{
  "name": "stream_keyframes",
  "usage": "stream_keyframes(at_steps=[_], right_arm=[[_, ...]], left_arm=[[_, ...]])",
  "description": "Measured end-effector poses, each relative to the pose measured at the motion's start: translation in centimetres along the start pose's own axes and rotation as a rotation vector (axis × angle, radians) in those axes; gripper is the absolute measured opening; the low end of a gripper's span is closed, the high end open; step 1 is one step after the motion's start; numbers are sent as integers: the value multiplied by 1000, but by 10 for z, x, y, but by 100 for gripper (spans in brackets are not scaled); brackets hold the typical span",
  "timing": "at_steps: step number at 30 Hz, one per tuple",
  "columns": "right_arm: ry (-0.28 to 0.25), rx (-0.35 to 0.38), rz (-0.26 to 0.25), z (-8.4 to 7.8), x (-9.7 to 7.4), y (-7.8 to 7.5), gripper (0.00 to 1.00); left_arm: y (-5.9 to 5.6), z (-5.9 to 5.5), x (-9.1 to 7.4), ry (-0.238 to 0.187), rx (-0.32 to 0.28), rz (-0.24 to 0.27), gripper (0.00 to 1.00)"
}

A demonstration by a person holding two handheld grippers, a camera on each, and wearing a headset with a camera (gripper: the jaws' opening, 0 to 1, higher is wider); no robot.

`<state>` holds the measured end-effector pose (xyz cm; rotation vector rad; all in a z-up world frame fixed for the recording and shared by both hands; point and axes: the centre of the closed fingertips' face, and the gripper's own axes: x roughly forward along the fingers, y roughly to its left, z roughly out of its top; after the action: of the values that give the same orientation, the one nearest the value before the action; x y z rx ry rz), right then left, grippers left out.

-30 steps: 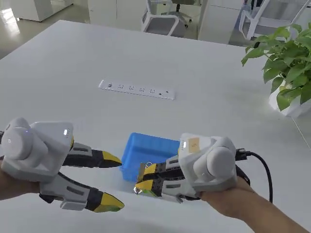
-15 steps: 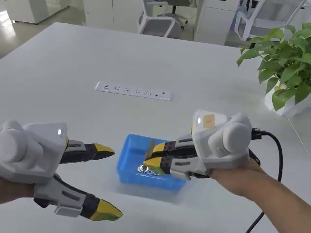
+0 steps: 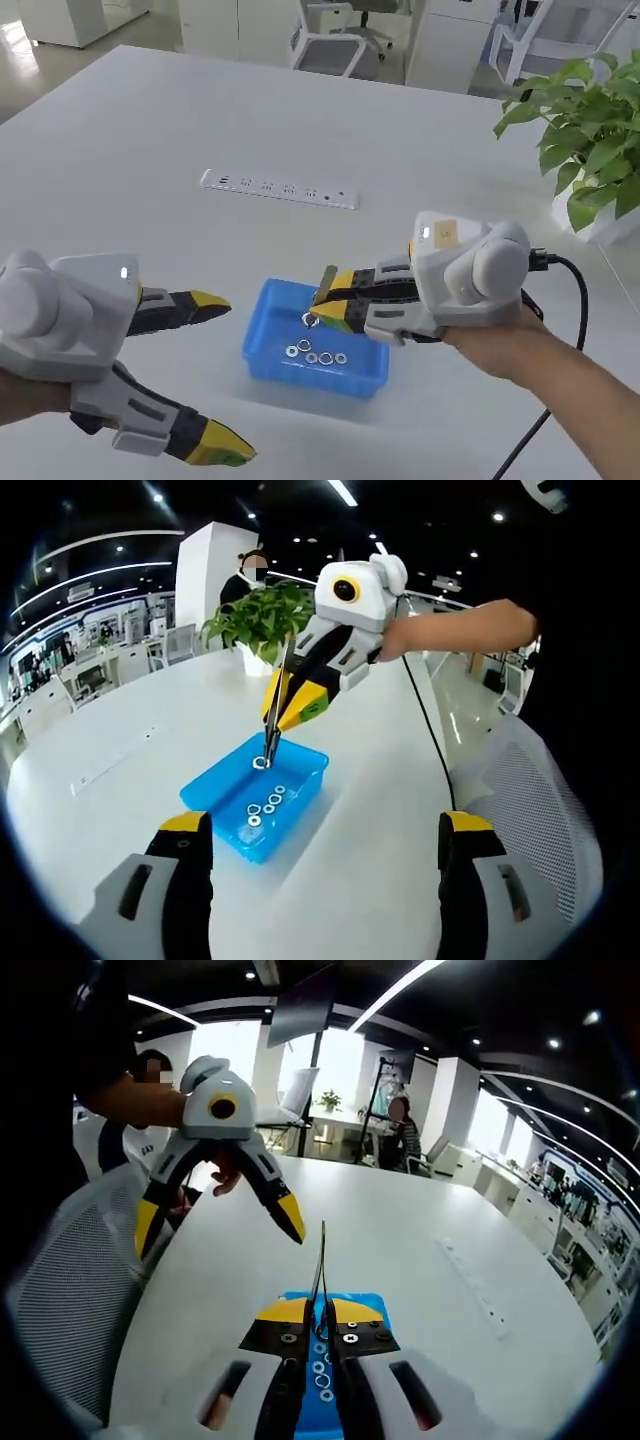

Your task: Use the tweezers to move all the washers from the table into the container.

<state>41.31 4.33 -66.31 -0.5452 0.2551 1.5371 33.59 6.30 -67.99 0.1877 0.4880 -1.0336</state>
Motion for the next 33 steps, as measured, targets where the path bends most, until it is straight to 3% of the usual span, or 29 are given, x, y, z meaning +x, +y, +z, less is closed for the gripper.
stream_keyframes(at_steps=[16, 33], right_arm=[[17, 10, -24, -35, 12, -27, 7], [32, 65, -29, -71, 26, -43, 7]], left_arm=[[2, -6, 3, 16, 0, -6, 99], [12, -2, 15, 23, 3, -20, 97]])
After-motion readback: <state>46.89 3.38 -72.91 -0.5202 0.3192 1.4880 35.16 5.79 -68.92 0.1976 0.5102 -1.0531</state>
